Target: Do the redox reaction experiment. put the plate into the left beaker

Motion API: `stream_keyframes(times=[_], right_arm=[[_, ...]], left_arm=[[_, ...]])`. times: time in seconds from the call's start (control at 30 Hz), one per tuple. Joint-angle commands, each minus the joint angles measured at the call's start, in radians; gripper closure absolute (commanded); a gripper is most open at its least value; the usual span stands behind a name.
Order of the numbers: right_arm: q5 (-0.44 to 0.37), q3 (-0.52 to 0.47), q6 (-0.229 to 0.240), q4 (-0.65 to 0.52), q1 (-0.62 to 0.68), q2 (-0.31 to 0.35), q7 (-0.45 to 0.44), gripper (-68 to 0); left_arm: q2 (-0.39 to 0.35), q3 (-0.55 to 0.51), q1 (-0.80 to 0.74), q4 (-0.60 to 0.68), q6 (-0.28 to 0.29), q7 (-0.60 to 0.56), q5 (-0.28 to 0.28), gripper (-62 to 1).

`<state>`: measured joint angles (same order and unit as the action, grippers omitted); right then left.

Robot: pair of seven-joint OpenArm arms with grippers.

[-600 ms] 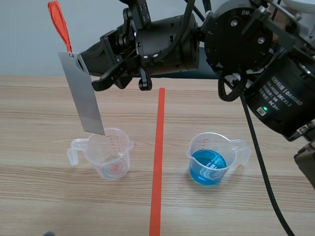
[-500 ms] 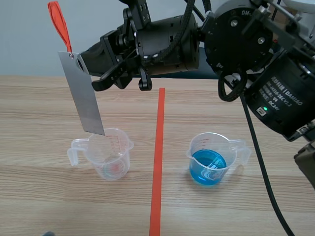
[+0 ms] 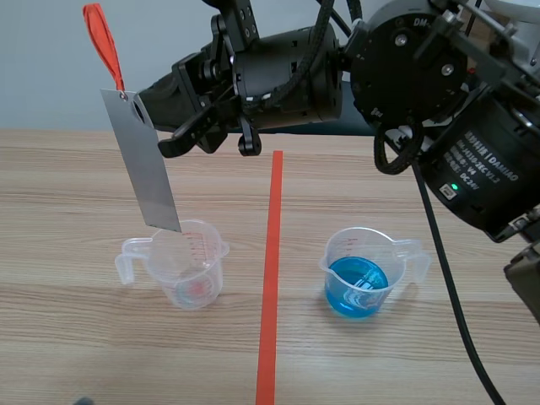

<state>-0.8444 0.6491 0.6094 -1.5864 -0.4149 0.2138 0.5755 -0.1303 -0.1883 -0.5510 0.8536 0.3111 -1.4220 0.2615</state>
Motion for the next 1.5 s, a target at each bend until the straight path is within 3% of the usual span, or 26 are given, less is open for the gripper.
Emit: stream_keyframes(times=[0.0, 0.6, 1.13, 1.47], right_arm=[[-0.011, -0.014, 0.001, -0.017, -0.011, 0.002, -0.012, -0.6], [0.027, -0.014, 0.001, -0.017, 0.012, 0.002, -0.020, -0.6], [0.145, -0.014, 0.004, -0.005, 0.065, 0.002, -0.111, -0.6], [0.233, 0.009, 0.004, 0.106, 0.072, -0.002, -0.233, -0.6]], left_arm=[[0.000, -0.001, -0.005, 0.011, -0.001, -0.017, -0.010, -62.3], [0.000, -0.001, -0.005, 0.011, -0.001, -0.017, -0.010, -62.3], [0.000, -0.001, -0.005, 0.011, -0.001, -0.017, -0.010, -62.3], [0.000, -0.001, -0.003, 0.010, -0.001, -0.016, -0.010, -62.3]])
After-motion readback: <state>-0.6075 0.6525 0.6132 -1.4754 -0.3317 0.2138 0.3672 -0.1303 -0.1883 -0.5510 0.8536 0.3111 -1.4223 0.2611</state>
